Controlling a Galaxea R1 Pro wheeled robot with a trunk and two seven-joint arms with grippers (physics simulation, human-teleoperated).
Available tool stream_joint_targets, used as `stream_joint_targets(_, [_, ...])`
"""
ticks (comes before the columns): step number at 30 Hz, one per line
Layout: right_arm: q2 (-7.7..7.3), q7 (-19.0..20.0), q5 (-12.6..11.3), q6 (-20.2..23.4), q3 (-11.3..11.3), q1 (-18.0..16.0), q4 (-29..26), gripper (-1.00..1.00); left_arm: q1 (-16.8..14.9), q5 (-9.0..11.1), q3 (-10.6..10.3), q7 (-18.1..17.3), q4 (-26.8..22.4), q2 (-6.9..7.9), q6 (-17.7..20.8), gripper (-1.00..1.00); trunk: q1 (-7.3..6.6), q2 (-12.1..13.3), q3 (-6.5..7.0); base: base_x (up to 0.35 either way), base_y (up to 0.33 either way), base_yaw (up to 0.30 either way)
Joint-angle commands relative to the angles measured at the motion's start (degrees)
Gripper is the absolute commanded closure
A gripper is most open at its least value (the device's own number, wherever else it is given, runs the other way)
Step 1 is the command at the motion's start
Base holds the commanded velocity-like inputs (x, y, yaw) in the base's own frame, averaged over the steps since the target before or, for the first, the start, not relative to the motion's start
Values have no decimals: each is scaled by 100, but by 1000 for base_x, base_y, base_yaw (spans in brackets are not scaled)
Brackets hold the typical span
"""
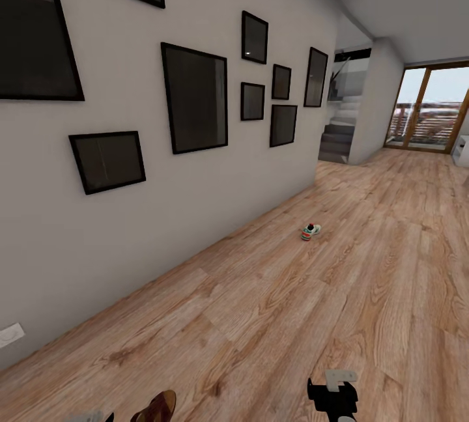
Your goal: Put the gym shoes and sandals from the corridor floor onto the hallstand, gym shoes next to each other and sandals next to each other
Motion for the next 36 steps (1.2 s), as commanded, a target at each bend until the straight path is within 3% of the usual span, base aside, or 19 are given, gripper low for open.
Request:
stream_joint_targets(1, [1, -25, 59, -15, -45, -3, 5, -100, -5, -59, 50, -21, 3, 0, -24, -100, -1, -3, -6, 0, 0, 0])
stream_joint_targets(19, [-9, -7, 55, 1, -62, -7, -212, -100, -88, -144, -2, -49, -88, 59, 58, -100, -1, -3, -6, 0, 0, 0])
stream_joint_targets(35, [-3, 284, 41, 448, -63, -11, -727, -100, -592, -621, -145, -99, -129, 202, 415, -100, -1, -3, -6, 0, 0, 0])
stream_joint_targets(36, [-3, 655, 40, 1617, -63, -13, -3013, -100, -994, -1819, -147, -102, -130, 206, 851, -100, -1, -3, -6, 0, 0, 0])
